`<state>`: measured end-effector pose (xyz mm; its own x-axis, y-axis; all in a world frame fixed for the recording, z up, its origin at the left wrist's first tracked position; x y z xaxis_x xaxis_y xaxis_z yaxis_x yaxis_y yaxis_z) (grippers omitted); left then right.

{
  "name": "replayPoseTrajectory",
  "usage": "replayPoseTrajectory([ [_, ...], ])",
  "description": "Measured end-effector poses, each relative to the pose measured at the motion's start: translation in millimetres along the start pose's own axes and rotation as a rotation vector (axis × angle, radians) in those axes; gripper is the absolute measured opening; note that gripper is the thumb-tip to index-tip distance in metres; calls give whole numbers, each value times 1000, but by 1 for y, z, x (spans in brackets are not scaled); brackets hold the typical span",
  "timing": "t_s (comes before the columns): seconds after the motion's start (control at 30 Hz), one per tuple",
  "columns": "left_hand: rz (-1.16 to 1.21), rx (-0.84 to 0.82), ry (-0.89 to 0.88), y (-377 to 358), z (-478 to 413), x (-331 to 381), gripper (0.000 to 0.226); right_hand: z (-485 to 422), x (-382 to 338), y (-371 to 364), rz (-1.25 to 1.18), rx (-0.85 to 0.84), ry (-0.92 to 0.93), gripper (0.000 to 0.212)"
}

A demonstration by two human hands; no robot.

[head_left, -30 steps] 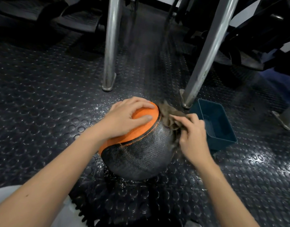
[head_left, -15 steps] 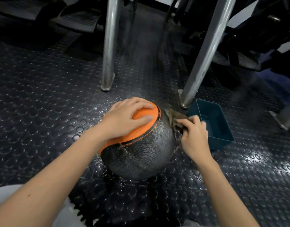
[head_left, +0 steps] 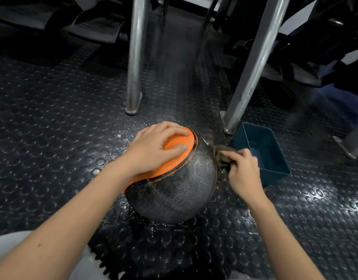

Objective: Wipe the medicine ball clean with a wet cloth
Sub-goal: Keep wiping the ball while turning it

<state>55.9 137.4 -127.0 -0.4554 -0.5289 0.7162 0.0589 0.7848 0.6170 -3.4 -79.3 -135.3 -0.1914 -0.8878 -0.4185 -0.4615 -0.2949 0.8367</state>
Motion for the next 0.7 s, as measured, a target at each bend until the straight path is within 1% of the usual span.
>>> replayPoseTrajectory([
  [0.07, -3, 2, 7, 1, 0, -1, 50, -2, -22, 13, -146, 127, 100, 51],
  [0.1, -12, 4, 11, 1, -1, -2, 54, 0, -36, 18, -219, 158, 177, 52],
  [0.17, -40, 17, 7, 0, -2, -2, 68, 9, -52, 19, -305, 121, 316, 55],
  [0.2, -38, 21, 9, 0, -2, -1, 71, 14, -53, 14, -319, 87, 338, 57],
  [0.23, -21, 17, 12, 0, -2, -1, 70, 18, -48, 9, -341, 69, 324, 59],
  [0.3, 20, -4, 21, 0, -3, 0, 59, 17, -30, 0, -382, 64, 231, 62],
  [0.37, 20, -20, 27, -1, -2, 0, 48, 11, -14, -4, -343, 65, 117, 62],
  [0.4, 14, -11, 30, -1, -1, 0, 46, 8, -8, -5, -293, 59, 79, 59],
  [0.47, 6, 19, 36, 1, 0, 0, 44, 4, -7, -3, -216, 66, 41, 53],
  [0.5, 5, 29, 38, 1, 0, 0, 44, 6, -14, 3, -236, 86, 59, 54],
  [0.6, 9, 59, 34, 2, 0, -3, 53, 20, -50, 20, -363, 121, 280, 54],
  [0.63, 25, 55, 36, 2, 0, -3, 51, 28, -56, 20, -349, 119, 363, 55],
  [0.67, 49, 51, 39, 2, 0, -3, 44, 34, -55, 18, -341, 119, 412, 55],
  [0.7, 60, 43, 41, 2, 0, -3, 37, 36, -48, 15, -343, 120, 402, 57],
])
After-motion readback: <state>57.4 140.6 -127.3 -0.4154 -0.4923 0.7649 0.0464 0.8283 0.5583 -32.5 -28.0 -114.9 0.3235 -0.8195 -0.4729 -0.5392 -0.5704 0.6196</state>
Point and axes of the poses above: each hand's wrist, its own z-axis away from the middle knuckle, its own y-axis out of the back of the hand, x = y × z, the point moved 4 cm from there along -z, towards the middle knuckle, and after that the axes turned 13 degrees about x, right-handed, at the moved point
